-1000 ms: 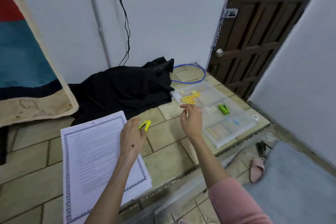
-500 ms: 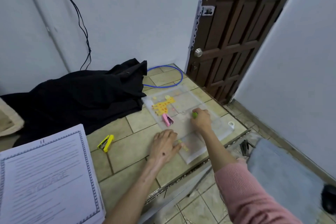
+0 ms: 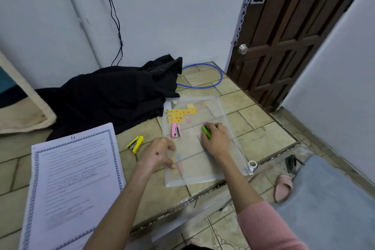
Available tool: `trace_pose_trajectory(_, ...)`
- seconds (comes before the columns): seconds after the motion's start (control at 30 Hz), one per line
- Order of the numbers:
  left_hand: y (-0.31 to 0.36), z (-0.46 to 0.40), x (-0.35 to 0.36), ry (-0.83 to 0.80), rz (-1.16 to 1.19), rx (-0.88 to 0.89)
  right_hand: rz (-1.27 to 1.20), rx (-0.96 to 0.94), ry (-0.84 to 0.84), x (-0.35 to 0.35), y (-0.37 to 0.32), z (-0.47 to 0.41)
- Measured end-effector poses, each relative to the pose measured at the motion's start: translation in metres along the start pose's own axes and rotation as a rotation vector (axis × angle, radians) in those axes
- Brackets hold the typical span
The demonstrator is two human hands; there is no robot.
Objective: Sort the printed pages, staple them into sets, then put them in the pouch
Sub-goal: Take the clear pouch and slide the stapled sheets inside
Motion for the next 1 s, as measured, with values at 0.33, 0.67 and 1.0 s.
trace_pose_trajectory(0.33, -0.005, 0.001, -0.002, -0.043, -0.039, -0.049, -0.231, 0.440, 0.392, -0.059, 0.074, 0.004)
trace_pose_trajectory(0.67, 0.013, 0.001, -0.006, -0.074, -0.118, -0.047, 0.158, 0.129, 0.196, -0.041, -0.020, -0.012)
trace_pose_trajectory(1.0, 0.022, 0.003, 0.001, -0.121, -0.272, -0.034, 0.050, -0.290, -0.388, 0.024, -0.070, 0.002)
Point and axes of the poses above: each hand's wrist, its own z-axis away from the middle knuckle, its own x-axis out of the palm, y = z × x, the point moved 7 cm from there along -z, towards the middle knuckle, and after that the axes turned 2 degrees about -z, right-handed, at the moved point
